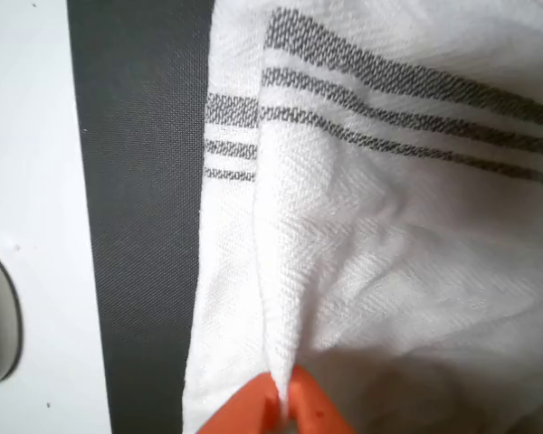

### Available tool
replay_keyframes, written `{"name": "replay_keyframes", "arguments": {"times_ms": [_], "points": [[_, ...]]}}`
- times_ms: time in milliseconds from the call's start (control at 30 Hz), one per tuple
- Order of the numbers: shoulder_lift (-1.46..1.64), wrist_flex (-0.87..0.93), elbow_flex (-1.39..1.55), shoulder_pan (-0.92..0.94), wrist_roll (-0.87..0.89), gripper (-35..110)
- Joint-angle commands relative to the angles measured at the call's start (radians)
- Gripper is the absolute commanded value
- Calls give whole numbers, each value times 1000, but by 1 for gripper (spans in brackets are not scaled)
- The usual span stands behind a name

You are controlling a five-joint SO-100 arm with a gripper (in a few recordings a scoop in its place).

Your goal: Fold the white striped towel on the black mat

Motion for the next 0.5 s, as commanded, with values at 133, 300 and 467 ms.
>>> {"name": "replay_keyframes", "arguments": {"times_ms": [133, 300, 467], "points": [[179, 71, -3, 29, -34, 0], [259, 141, -5, 74, -40, 0], [324, 235, -37, 169, -52, 0]]}}
